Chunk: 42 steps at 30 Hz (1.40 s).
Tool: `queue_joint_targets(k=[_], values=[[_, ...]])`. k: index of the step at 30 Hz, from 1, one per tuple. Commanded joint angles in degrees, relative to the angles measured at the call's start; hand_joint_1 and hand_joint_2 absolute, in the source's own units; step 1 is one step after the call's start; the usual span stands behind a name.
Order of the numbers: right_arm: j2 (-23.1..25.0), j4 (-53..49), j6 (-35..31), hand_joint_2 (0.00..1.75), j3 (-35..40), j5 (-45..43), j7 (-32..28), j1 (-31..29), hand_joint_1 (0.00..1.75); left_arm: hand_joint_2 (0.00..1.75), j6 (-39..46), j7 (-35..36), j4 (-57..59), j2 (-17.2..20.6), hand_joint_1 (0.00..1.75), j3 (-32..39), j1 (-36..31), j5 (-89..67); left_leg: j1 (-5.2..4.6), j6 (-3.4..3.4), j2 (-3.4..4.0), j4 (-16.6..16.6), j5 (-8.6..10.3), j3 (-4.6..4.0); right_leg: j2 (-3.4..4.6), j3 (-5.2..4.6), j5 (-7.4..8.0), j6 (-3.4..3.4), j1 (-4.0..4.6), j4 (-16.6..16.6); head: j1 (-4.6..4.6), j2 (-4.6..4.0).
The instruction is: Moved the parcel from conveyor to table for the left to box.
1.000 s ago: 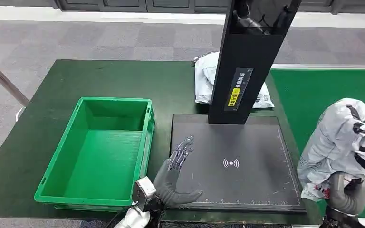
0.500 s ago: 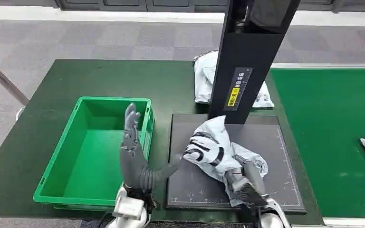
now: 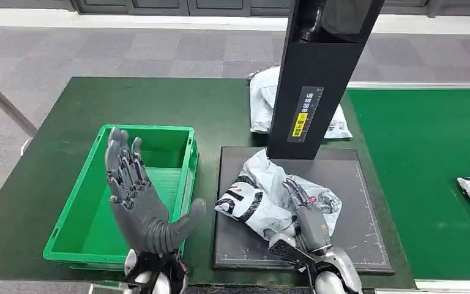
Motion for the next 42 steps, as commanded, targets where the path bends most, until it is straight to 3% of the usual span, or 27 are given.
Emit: queue_joint_targets(k=[1,14,17,18,20,21,27,28,31,33,34,39,42], values=[[-0.88,-3.45,-1.09,0.0,2.95,-1.07,-1.92,-0.9,0.0,1.75,-5.01,0.19,8.83,5.61,0.0,-6.35,-3.73,5.9,0.01,-0.01,0.02,-0.11,0.03,0.07,0.03,0.06,0.03,-0.05,0.01,-0.1,-0.02,0.0],[-0.88,-3.45,-1.09,0.0,2.95,-1.07,-1.92,-0.9,0.0,1.75,-5.01,0.19,8.83,5.61,0.0,-6.35,-3.73,5.9,0.0,-0.01,0.02,-0.08,0.03,0.03,0.04,0.0,0.03,-0.05,0.0,-0.06,0.0,0.0],[-1.36,-9.0,0.38,0.0,3.35,-12.11,-11.12,0.67,0.0,1.75,-15.99,0.19,15.41,3.7,0.0,-3.57,-3.79,10.26,0.0,-0.01,-0.01,-0.17,0.08,0.06,0.01,0.04,0.08,-0.07,0.01,-0.16,-0.02,0.0],[-1.9,-11.96,3.79,0.0,3.96,-19.12,-12.57,1.38,0.0,1.75,-18.57,0.19,17.02,2.93,0.0,-2.43,-3.87,11.07,-0.04,-0.01,-0.02,-0.14,0.06,0.07,0.0,0.03,0.03,-0.05,-0.03,-0.09,0.0,0.0],[-3.86,-15.62,1.67,0.0,6.21,-22.51,-12.57,2.04,0.0,1.75,-21.87,0.19,20.62,1.65,0.0,-0.78,-4.3,11.62,-0.04,0.0,-0.07,-0.14,0.07,0.05,-0.05,0.04,0.03,-0.05,-0.03,-0.1,0.0,0.0],[-3.96,-16.01,1.34,1.75,6.29,-23.01,-12.57,2.09,0.0,1.75,-23.01,0.19,21.81,1.38,0.0,-0.31,-4.37,11.99,-0.03,0.01,-0.05,-0.07,0.02,0.03,-0.02,0.02,0.01,-0.03,-0.02,-0.05,0.0,0.0],[-5.43,-22.72,-10.5,1.75,7.8,-32.9,-12.57,0.96,0.0,1.75,-28.69,0.19,30.55,1.28,0.0,-0.23,-6.26,10.17,-0.02,0.0,0.06,-0.09,0.04,0.02,0.1,-0.03,0.05,-0.05,-0.01,-0.08,0.0,0.0],[-3.2,-27.45,-20.39,1.75,-1.82,-41.72,-12.57,1.7,0.0,1.75,-28.22,0.19,36.75,0.41,0.0,-1.2,-7.65,5.52,-0.02,0.0,0.0,-0.06,0.04,0.01,0.03,-0.02,0.03,-0.03,-0.02,-0.05,0.0,0.0],[-0.93,-29.53,-19.31,1.75,-16.54,-46.19,-12.57,1.5,0.0,1.75,-28.81,0.19,38.24,0.15,0.0,-2.51,-8.32,3.77,-0.07,0.02,-0.2,-0.1,0.11,-0.02,-0.18,-0.01,0.03,-0.03,-0.06,-0.09,0.0,0.0],[3.02,-28.02,-18.68,1.75,-28.13,-47.94,-12.57,1.21,0.0,1.75,-29.21,0.19,40.02,-0.69,0.0,-2.61,-9.51,3.14,-0.08,0.04,-0.27,-0.06,0.11,-0.04,-0.26,0.0,0.03,-0.01,-0.06,-0.08,0.0,0.0],[2.5,-26.8,-20.09,1.75,-28.69,-48.88,-12.57,0.92,0.0,1.75,-29.37,0.19,40.31,-0.75,0.0,-2.73,-9.75,3.06,-0.07,0.03,-0.18,-0.01,0.07,-0.04,-0.16,-0.03,0.01,-0.01,-0.05,-0.03,-0.02,0.0],[7.31,-21.85,-10.28,1.75,-40.87,-48.62,-12.57,1.61,0.0,1.75,-30.16,1.86,42.32,-0.72,0.0,-4.12,-11.27,2.32,-0.07,0.01,-0.39,-0.1,0.1,0.05,-0.34,0.16,0.07,-0.05,-0.04,-0.18,0.02,0.0],[7.11,-20.38,-9.43,1.75,-42.01,-50.2,-12.57,1.41,0.0,1.75,-27.52,1.19,44.76,-1.36,0.0,-4.34,-11.99,-1.63,-0.05,-0.01,-0.18,-0.1,0.05,0.09,-0.17,0.11,0.07,-0.06,-0.03,-0.15,-0.02,0.0]])
